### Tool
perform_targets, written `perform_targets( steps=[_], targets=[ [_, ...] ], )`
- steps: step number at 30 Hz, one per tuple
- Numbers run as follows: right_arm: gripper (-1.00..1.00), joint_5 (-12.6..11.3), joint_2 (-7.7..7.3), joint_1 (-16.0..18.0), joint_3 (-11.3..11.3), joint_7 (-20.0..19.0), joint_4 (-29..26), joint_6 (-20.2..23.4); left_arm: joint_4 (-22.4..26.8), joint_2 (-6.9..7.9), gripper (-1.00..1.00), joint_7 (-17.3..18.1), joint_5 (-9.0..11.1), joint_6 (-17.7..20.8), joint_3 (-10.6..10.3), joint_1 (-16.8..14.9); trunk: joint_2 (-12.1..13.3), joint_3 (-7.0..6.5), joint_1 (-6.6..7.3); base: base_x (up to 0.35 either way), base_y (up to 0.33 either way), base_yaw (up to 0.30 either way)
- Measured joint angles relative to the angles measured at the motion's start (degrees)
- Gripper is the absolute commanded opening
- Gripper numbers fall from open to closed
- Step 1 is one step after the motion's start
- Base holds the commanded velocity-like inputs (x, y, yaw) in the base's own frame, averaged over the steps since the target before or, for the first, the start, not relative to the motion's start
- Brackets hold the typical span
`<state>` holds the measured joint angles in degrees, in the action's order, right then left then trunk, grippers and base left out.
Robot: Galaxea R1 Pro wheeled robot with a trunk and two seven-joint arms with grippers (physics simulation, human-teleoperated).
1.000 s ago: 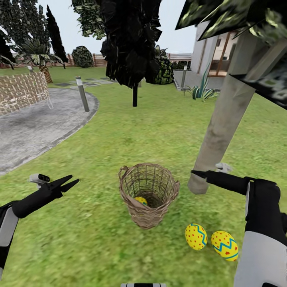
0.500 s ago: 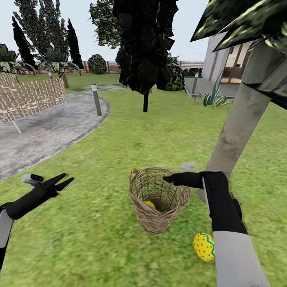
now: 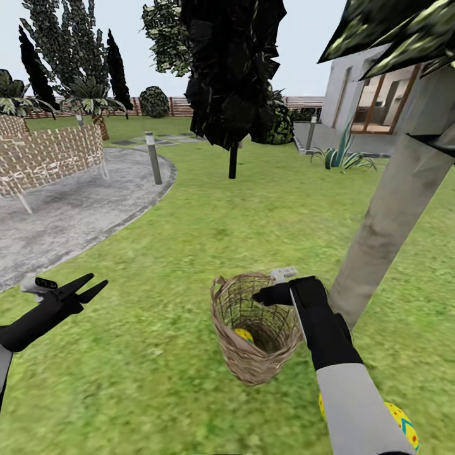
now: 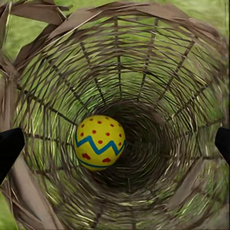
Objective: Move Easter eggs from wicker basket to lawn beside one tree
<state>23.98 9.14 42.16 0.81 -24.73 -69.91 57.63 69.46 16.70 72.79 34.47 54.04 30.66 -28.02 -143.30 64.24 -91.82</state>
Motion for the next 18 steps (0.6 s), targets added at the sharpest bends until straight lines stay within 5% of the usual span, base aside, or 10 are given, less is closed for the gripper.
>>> perform_targets(
  steps=[4,10,18],
  targets=[
    [1.0,-0.22,0.06,1.83,0.0,1.74,5.53,0.01,-0.07,0.04,1.0,0.0,-0.04,0.07,0.01,0.01,0.0,0.0,0.0,0.268,0.22,0.0],
    [1.0,-0.35,0.02,8.37,0.34,4.82,21.07,0.03,-0.05,0.07,1.0,0.0,-0.07,0.02,0.08,0.0,0.0,0.0,-0.02,0.173,0.149,0.0],
    [1.0,-0.33,-0.23,9.39,3.54,5.03,23.75,0.12,-0.05,-0.01,1.0,0.01,-0.09,0.08,0.68,0.02,0.0,-0.19,-0.01,0.083,0.063,-0.073]
  ],
)
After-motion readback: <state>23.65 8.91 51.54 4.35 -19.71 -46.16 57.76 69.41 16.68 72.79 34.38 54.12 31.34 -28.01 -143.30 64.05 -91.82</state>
